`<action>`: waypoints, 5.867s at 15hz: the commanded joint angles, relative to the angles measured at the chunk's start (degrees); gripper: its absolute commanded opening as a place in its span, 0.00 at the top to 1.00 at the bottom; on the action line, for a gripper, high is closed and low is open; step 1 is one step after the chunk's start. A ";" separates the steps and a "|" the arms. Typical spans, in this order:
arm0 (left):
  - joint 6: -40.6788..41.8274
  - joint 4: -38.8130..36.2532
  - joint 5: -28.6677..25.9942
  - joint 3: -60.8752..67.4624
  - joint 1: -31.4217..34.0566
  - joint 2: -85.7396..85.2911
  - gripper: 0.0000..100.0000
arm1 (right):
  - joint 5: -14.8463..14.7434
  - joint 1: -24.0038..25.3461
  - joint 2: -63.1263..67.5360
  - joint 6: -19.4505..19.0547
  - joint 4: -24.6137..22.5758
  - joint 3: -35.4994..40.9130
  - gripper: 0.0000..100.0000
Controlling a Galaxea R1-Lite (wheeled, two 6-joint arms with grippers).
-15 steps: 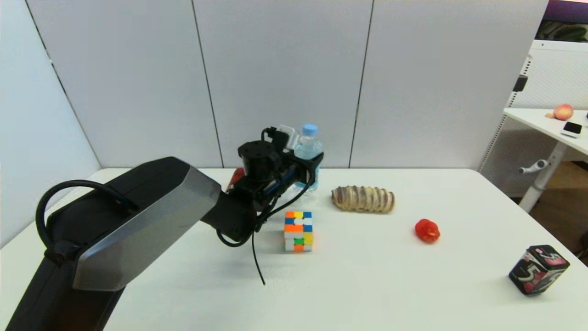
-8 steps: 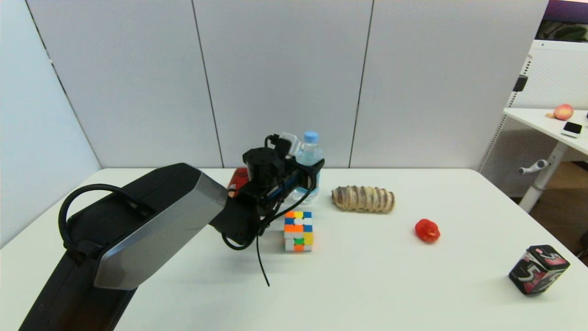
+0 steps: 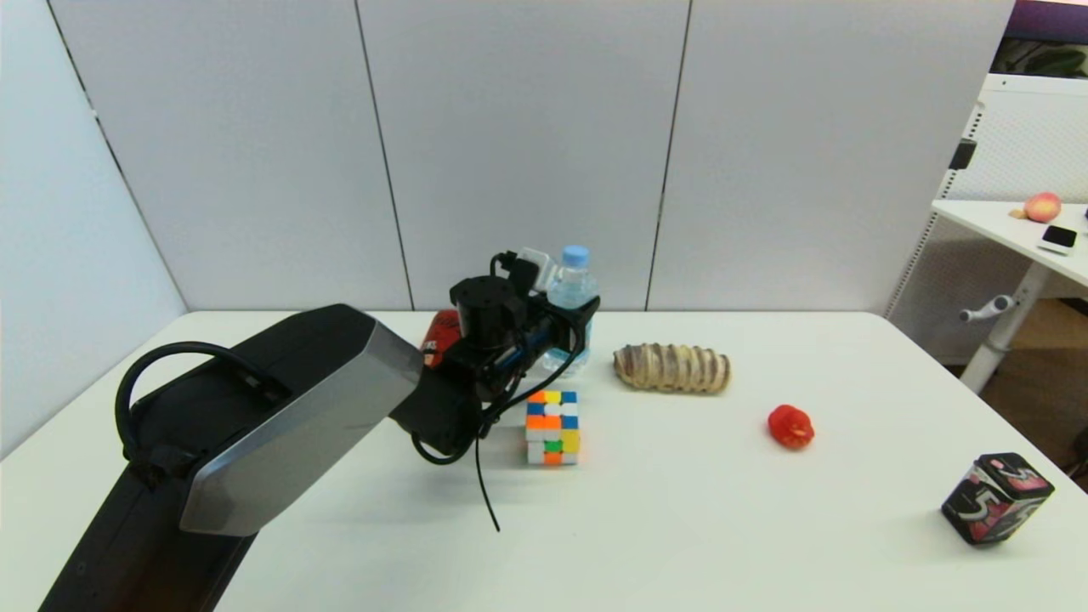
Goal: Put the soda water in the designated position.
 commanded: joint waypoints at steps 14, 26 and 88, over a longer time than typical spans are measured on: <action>-1.02 -2.46 0.03 0.94 0.00 -0.22 1.00 | 0.02 -0.04 0.07 -0.03 -0.02 0.00 0.00; -0.76 -2.81 0.03 1.21 -0.09 -1.01 0.00 | 0.02 0.04 0.07 -0.03 -0.02 0.00 0.00; 8.64 62.14 3.90 83.30 33.75 -141.54 0.00 | 0.02 -0.04 0.07 -0.03 -0.02 0.00 0.00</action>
